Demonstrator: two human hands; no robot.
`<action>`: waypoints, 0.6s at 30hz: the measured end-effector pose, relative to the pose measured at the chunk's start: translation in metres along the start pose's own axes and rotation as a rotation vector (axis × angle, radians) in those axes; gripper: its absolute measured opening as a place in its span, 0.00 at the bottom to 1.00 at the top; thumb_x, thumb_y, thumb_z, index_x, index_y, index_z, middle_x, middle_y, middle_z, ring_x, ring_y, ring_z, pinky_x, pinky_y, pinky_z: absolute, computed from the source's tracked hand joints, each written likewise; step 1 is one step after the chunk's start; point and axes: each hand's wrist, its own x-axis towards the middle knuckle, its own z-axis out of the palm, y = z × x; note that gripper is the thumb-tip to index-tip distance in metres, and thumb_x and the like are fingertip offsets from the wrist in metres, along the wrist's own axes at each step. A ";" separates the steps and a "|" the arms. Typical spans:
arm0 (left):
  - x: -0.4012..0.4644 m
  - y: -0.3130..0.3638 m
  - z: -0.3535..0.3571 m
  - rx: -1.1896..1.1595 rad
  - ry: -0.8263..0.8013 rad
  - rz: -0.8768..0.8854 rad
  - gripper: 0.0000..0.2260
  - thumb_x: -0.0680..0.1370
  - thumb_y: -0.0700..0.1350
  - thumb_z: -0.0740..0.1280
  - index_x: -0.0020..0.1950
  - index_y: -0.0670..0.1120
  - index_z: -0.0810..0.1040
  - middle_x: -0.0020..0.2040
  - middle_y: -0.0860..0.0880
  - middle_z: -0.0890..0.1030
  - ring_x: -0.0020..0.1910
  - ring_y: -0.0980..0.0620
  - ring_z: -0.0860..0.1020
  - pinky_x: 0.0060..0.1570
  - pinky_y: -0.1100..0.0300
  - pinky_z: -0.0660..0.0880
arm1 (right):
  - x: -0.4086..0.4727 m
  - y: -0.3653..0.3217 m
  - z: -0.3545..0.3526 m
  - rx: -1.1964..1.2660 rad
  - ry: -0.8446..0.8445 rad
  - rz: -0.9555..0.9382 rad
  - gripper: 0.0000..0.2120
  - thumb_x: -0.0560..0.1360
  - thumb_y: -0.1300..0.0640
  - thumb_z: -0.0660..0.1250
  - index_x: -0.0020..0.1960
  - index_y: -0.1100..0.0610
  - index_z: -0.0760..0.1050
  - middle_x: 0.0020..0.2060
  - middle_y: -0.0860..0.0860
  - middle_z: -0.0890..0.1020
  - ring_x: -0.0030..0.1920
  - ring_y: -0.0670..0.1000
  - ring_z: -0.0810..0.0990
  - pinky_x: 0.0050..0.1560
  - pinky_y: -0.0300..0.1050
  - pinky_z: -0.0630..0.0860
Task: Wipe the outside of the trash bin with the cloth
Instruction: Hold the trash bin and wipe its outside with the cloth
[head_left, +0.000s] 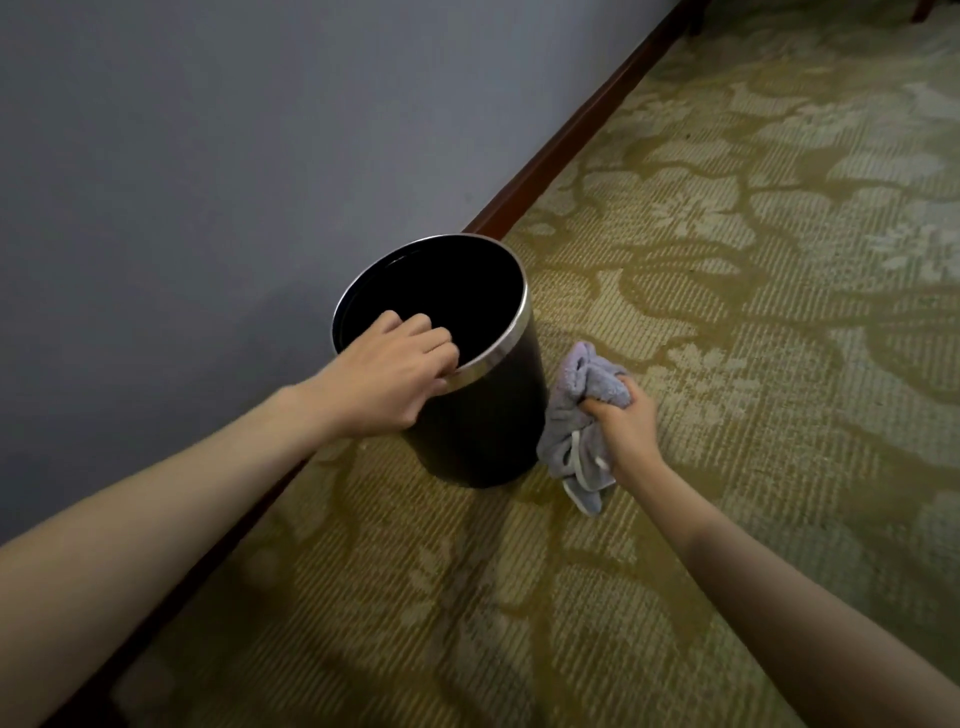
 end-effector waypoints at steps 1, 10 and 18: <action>-0.011 -0.010 0.000 0.034 -0.021 0.037 0.02 0.75 0.46 0.64 0.45 0.48 0.73 0.43 0.53 0.74 0.44 0.51 0.70 0.45 0.57 0.62 | -0.003 0.004 0.000 0.007 0.004 0.031 0.14 0.74 0.71 0.67 0.46 0.52 0.77 0.50 0.60 0.82 0.51 0.60 0.82 0.53 0.56 0.79; -0.068 -0.043 0.014 0.065 0.124 -0.267 0.10 0.79 0.47 0.61 0.58 0.49 0.77 0.51 0.48 0.78 0.48 0.46 0.74 0.44 0.54 0.65 | 0.003 -0.027 0.017 -0.049 -0.010 -0.067 0.12 0.74 0.68 0.67 0.48 0.52 0.76 0.49 0.57 0.83 0.49 0.54 0.82 0.51 0.50 0.80; -0.080 0.014 0.044 -0.595 0.437 -0.756 0.09 0.79 0.41 0.61 0.57 0.49 0.76 0.47 0.56 0.74 0.48 0.56 0.71 0.50 0.53 0.70 | -0.019 0.020 0.041 -0.038 0.174 0.076 0.08 0.74 0.64 0.68 0.53 0.61 0.74 0.47 0.59 0.82 0.49 0.58 0.81 0.47 0.48 0.80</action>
